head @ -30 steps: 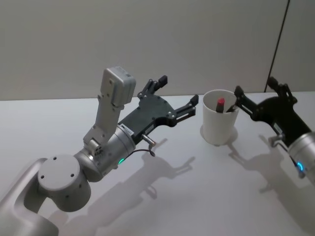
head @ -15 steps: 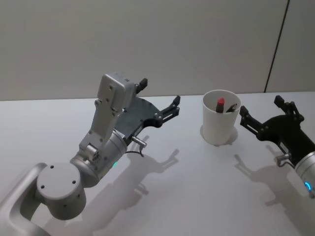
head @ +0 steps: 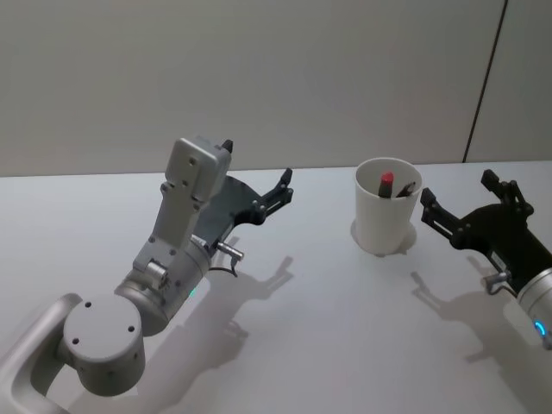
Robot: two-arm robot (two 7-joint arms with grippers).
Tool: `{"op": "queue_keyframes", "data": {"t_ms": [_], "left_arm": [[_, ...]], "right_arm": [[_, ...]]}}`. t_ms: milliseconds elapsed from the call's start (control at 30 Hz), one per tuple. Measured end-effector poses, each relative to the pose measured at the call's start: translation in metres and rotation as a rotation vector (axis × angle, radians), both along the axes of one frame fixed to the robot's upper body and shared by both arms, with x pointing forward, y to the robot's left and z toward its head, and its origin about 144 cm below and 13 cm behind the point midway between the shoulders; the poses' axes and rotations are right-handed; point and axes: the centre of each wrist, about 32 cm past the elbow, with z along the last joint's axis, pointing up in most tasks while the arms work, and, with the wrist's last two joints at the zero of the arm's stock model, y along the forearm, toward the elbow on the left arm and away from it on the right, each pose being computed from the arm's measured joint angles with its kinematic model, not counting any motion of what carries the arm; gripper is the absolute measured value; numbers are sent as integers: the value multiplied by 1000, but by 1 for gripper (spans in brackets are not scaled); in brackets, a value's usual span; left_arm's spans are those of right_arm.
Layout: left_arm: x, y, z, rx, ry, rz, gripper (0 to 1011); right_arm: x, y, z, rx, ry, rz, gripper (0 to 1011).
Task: Place the pen into the pen holder.
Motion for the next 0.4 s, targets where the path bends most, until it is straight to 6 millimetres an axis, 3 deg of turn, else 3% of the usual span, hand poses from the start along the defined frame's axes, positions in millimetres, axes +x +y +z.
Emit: {"op": "queue_keyframes", "data": {"t_ms": [400], "left_arm": [[0, 0, 0, 1, -1, 5, 1001]], "right_arm": [[0, 0, 0, 0, 0, 1, 1002]]}}
